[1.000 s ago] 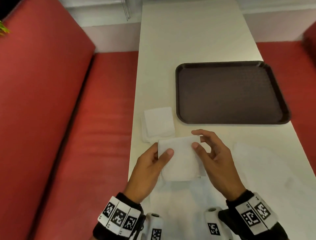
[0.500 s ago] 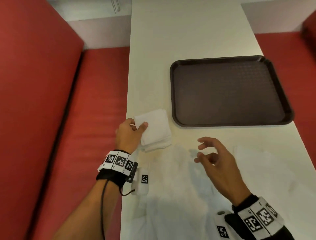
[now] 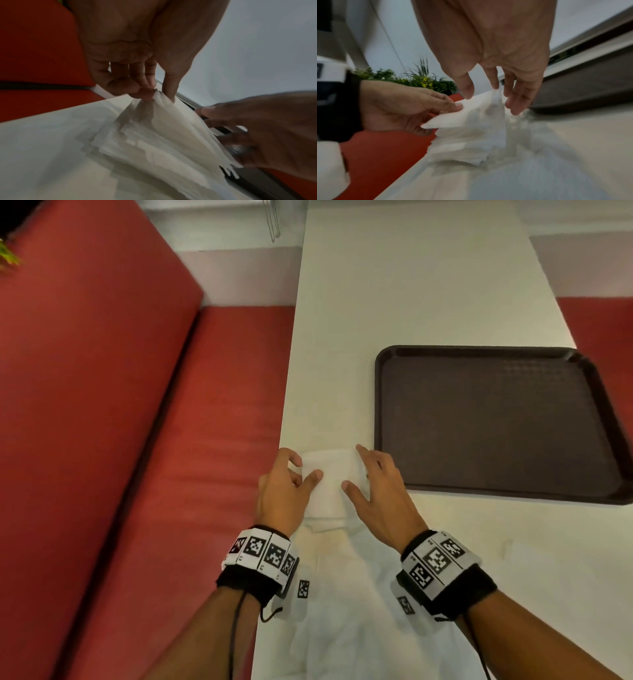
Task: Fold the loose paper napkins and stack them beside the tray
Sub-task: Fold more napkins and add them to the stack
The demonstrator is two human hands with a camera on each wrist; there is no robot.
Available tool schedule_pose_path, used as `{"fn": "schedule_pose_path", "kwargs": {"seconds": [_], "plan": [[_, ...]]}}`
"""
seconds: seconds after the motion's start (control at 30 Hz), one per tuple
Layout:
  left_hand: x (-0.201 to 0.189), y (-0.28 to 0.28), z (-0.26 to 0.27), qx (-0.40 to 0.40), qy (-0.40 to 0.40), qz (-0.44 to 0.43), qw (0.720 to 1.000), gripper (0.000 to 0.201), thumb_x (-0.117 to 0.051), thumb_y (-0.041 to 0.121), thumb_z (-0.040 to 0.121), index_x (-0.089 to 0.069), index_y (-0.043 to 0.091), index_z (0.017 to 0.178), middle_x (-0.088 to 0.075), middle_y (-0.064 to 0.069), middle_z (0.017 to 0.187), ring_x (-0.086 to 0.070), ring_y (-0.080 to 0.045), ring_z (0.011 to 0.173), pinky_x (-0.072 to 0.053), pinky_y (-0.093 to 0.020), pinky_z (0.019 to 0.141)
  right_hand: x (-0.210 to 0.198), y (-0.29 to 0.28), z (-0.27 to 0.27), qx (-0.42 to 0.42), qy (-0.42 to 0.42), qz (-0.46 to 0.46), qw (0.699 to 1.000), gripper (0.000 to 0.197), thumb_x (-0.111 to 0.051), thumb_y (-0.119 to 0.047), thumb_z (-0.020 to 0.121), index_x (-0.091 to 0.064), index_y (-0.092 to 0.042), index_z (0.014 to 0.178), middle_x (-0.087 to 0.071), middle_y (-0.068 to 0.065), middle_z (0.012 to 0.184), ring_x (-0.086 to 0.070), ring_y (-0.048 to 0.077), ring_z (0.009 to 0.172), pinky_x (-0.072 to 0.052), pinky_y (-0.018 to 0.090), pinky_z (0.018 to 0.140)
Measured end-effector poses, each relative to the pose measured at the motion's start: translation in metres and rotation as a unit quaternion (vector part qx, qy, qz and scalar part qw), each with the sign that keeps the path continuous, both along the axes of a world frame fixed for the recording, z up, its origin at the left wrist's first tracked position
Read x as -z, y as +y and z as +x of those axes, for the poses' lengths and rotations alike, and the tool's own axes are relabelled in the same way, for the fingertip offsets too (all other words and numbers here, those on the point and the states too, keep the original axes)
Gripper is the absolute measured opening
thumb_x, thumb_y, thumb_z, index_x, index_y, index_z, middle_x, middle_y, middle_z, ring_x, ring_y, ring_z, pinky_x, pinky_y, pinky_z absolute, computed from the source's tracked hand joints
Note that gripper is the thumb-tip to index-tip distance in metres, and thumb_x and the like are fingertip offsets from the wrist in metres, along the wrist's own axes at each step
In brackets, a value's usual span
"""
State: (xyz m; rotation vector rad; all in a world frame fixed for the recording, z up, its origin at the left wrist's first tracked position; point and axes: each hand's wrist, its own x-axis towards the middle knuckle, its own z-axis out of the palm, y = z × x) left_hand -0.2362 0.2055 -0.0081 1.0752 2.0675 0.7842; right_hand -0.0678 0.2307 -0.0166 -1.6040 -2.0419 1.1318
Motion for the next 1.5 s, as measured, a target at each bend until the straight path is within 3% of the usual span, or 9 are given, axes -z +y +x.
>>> {"fn": "schedule_pose_path", "kwargs": {"seconds": [0.13, 0.33, 0.47, 0.57, 0.77, 0.9, 1.03, 1.27, 1.5], "plan": [[0.008, -0.002, -0.005, 0.016, 0.034, 0.016, 0.999, 0.029, -0.073, 0.038, 0.087, -0.052, 0.033, 0.106, -0.062, 0.005, 0.089, -0.063, -0.019, 0.083, -0.055, -0.038, 0.070, 0.012, 0.000, -0.003, 0.032, 0.032, 0.009, 0.999, 0.059, -0.058, -0.027, 0.097, -0.033, -0.022, 0.150, -0.035, -0.001, 0.145, -0.045, 0.022, 0.125, -0.048, 0.042, 0.102], [0.001, 0.002, -0.004, 0.105, 0.079, -0.043, 0.990, 0.079, -0.065, 0.048, 0.091, -0.014, 0.056, 0.151, -0.041, 0.011, 0.124, -0.045, -0.007, 0.102, -0.040, -0.027, 0.081, 0.017, 0.004, 0.003, 0.033, 0.038, 0.037, 0.998, 0.053, -0.064, -0.016, 0.093, -0.046, -0.023, 0.142, -0.044, -0.007, 0.130, -0.052, 0.018, 0.111, -0.051, 0.034, 0.095], [-0.002, 0.004, -0.003, 0.082, 0.084, -0.038, 0.992, 0.063, -0.067, 0.052, 0.087, -0.035, 0.047, 0.142, -0.052, 0.010, 0.132, -0.053, -0.016, 0.120, -0.046, -0.036, 0.089, 0.016, 0.006, 0.006, 0.040, 0.053, 0.045, 0.997, 0.046, -0.064, -0.012, 0.093, -0.051, -0.022, 0.136, -0.043, -0.012, 0.120, -0.055, 0.012, 0.100, -0.050, 0.021, 0.088], [-0.008, 0.002, 0.001, 0.080, 0.157, -0.040, 0.984, 0.039, -0.061, 0.055, 0.090, -0.053, 0.034, 0.121, -0.055, 0.011, 0.103, -0.060, -0.016, 0.096, -0.044, -0.032, 0.074, 0.016, 0.007, 0.008, 0.049, 0.067, 0.037, 0.996, 0.046, -0.062, -0.011, 0.094, -0.052, -0.023, 0.137, -0.044, -0.010, 0.123, -0.054, 0.004, 0.093, -0.048, 0.007, 0.079], [-0.015, 0.002, 0.003, 0.060, 0.238, -0.032, 0.969, 0.036, -0.062, 0.060, 0.086, -0.048, 0.028, 0.091, -0.055, 0.012, 0.082, -0.059, -0.017, 0.081, -0.045, -0.032, 0.064, 0.008, 0.005, 0.012, 0.104, 0.100, 0.038, 0.989, 0.055, -0.064, -0.018, 0.094, -0.044, -0.026, 0.144, -0.043, -0.005, 0.128, -0.054, 0.002, 0.097, -0.053, 0.021, 0.086], [-0.010, 0.005, -0.001, 0.131, 0.241, 0.037, 0.961, 0.055, -0.068, 0.053, 0.081, -0.049, 0.031, 0.128, -0.050, 0.006, 0.125, -0.047, -0.020, 0.117, -0.049, -0.039, 0.089, -0.001, -0.016, 0.029, 0.067, 0.032, -0.043, 0.996, 0.099, -0.080, -0.046, 0.075, -0.021, -0.030, 0.153, -0.026, -0.008, 0.136, -0.034, 0.011, 0.123, -0.039, 0.027, 0.102], [-0.011, 0.020, -0.002, 0.285, 0.214, -0.001, 0.934, 0.063, -0.058, 0.046, 0.093, -0.037, 0.030, 0.151, -0.036, 0.007, 0.156, -0.032, -0.015, 0.143, -0.030, -0.037, 0.116, 0.009, -0.041, 0.027, -0.015, -0.068, -0.075, 0.995, 0.121, -0.089, -0.042, 0.063, -0.010, -0.030, 0.154, -0.019, -0.006, 0.144, -0.037, 0.016, 0.125, -0.048, 0.032, 0.098], [-0.023, 0.017, 0.006, 0.282, 0.302, -0.093, 0.906, 0.042, -0.035, 0.046, 0.104, -0.049, 0.034, 0.142, -0.056, 0.013, 0.141, -0.059, -0.018, 0.119, -0.047, -0.033, 0.087, 0.026, -0.035, 0.013, 0.063, -0.007, -0.061, 0.996, 0.077, -0.080, -0.034, 0.077, -0.034, -0.023, 0.138, -0.047, -0.005, 0.131, -0.060, 0.019, 0.108, -0.054, 0.035, 0.087], [-0.016, 0.020, 0.008, 0.198, 0.277, -0.037, 0.940, 0.035, -0.036, 0.040, 0.106, -0.067, 0.022, 0.109, -0.067, 0.006, 0.111, -0.062, -0.018, 0.103, -0.042, -0.031, 0.070, 0.018, -0.035, 0.006, 0.036, -0.084, -0.045, 0.995, 0.062, -0.074, -0.053, 0.075, -0.034, -0.023, 0.112, -0.051, -0.004, 0.105, -0.059, 0.023, 0.082, -0.048, 0.033, 0.068]]}}
